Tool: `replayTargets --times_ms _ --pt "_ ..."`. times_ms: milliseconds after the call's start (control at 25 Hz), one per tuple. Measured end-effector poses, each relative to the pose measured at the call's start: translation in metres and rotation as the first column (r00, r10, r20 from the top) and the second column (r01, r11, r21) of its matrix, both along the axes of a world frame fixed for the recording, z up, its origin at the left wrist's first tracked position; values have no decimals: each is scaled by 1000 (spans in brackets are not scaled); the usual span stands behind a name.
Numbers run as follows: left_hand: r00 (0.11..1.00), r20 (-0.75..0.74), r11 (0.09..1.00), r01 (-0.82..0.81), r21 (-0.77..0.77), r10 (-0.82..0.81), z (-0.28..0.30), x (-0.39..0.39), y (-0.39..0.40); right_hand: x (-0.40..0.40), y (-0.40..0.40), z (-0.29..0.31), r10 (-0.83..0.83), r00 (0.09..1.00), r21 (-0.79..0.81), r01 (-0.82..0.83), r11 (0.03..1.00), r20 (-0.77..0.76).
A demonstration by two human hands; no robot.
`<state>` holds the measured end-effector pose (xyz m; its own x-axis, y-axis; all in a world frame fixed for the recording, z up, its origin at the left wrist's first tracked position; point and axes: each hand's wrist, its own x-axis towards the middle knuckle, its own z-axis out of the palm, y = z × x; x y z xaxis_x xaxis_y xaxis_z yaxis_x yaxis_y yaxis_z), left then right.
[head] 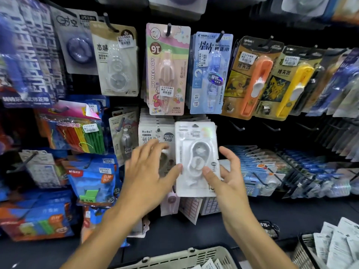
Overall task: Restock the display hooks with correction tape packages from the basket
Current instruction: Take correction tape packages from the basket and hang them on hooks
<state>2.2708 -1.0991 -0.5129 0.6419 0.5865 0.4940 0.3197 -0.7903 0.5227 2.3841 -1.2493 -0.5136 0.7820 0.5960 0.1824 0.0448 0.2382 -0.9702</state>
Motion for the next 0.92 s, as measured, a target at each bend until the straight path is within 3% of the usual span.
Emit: replayTargets --times_ms 80,160,320,440,480,520,560,600,640,680,720,800,920 --pt "981 -175 972 -40 233 82 -4 2 15 10 -6 0 -54 994 -114 66 991 98" --pt "945 -308 963 -21 268 106 -11 5 22 16 -7 -5 -108 978 -175 139 975 178" --pt "941 -320 931 14 364 111 -21 7 24 15 -2 -18 -218 972 -116 227 967 84" --pt "935 -330 909 22 417 128 -24 8 25 26 10 -19 -124 979 -240 161 957 162" --pt "932 -338 904 28 427 131 -26 8 24 31 14 -19 -109 962 -339 192 921 249" --pt "931 -341 900 31 434 132 -27 8 24 37 17 -22 -104 884 -421 318 849 456" --pt "931 -340 899 32 437 133 -29 7 25 43 18 -28 -75 713 -404 477 781 697" --pt "932 -337 898 31 439 132 -29 6 25 49 19 -33 18 469 -326 585 743 883" --pt "935 -331 896 31 444 131 -30 5 25 56 22 -38 160 212 -259 620 741 964" --pt "936 -325 892 31 451 132 -30 4 24 64 27 -39 304 44 -265 621 738 952" --pt "937 -323 888 33 459 133 -29 4 24 72 34 -36 396 -1 -312 614 725 918" --pt "938 -315 875 26 484 146 -30 5 23 85 55 -26 473 71 -418 592 689 878" --pt "937 -311 859 22 512 161 -31 7 23 98 91 -14 580 94 -504 618 604 810"
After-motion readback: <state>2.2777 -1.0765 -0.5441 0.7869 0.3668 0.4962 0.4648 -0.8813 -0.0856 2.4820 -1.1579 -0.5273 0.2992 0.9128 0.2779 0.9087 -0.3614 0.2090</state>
